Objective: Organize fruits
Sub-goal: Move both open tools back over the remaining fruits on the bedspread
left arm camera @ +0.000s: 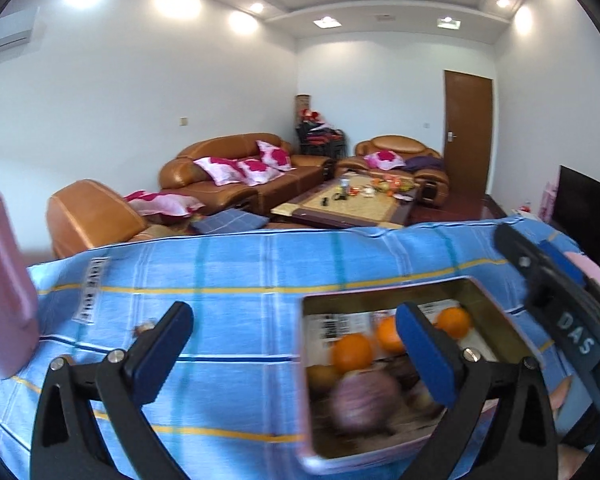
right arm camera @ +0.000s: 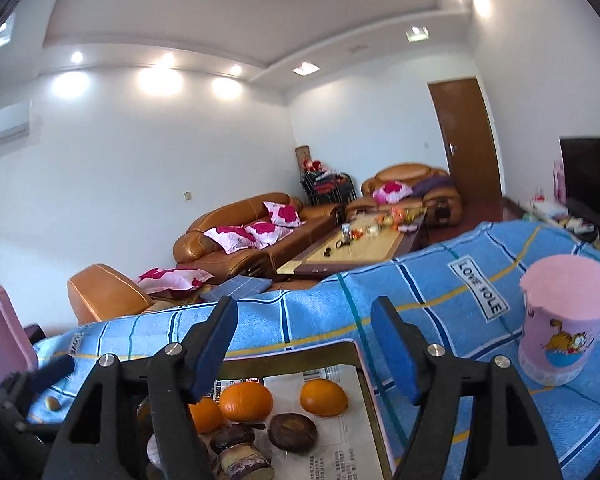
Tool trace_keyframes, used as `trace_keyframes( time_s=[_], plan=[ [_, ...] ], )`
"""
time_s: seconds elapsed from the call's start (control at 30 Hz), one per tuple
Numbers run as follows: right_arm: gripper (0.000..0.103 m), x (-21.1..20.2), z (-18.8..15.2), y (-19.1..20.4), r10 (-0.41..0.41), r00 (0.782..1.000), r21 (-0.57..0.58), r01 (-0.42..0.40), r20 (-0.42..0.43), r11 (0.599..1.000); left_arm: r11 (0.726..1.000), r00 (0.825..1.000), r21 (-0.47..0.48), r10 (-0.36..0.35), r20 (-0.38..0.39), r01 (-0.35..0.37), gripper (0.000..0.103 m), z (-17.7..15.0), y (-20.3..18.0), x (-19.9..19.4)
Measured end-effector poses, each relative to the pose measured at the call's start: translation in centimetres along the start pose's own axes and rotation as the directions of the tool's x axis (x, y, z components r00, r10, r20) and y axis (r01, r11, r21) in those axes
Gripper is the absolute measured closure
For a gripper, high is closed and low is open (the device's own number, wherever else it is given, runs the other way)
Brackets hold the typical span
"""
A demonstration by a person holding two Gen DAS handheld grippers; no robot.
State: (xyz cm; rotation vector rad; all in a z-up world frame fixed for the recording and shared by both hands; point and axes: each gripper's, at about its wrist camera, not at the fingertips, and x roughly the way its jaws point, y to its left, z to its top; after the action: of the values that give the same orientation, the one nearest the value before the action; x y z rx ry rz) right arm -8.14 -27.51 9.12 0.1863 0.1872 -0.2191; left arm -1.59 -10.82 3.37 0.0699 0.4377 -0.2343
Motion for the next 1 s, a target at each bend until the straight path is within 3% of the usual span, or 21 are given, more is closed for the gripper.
trace_keyframes(
  time_s=[0.13, 0.37, 0.53, 0.8, 1.0],
  plan=[
    [0.032, -0.6, -0.2, 1.0, 0.02, 1.0, -0.059, -0.02, -0.002, 0.998, 0.996, 0.996, 0.02, 0.086, 0.02, -0.087, 0.0, 0.0, 3.6, -0.6],
    [0.032, -2.5, -0.2, 2.2, -0.05, 0.996, -0.099, 0.058, 0.08, 0.993, 0.979, 0.978, 0.008, 0.201, 0.055, -0.202, 0.0, 0.3, 10.7, -1.7],
    [0.032, -2.3, 0.5, 4.1, 0.005, 0.999, -0.037, -0.004, 0.032, 0.999, 0.967, 0.966, 0.001, 0.254, 0.054, -0.254, 0.0, -0.5, 14.2, -1.2],
    [0.032, -0.6, 1.4, 12.1, 0.124, 0.992, -0.075, -0.122, 0.021, 0.99, 0.962, 0.963, -0.069, 0.268, 0.019, -0.266, 0.0, -1.7, 17.9, 0.3],
    [0.032, 2.5, -0.3, 17.5, 0.166, 0.986, 0.005, -0.165, -0.024, 0.986, 0.957, 0.964, -0.114, 0.266, -0.011, -0.265, 0.0, -2.3, 19.7, 0.8]
  ],
)
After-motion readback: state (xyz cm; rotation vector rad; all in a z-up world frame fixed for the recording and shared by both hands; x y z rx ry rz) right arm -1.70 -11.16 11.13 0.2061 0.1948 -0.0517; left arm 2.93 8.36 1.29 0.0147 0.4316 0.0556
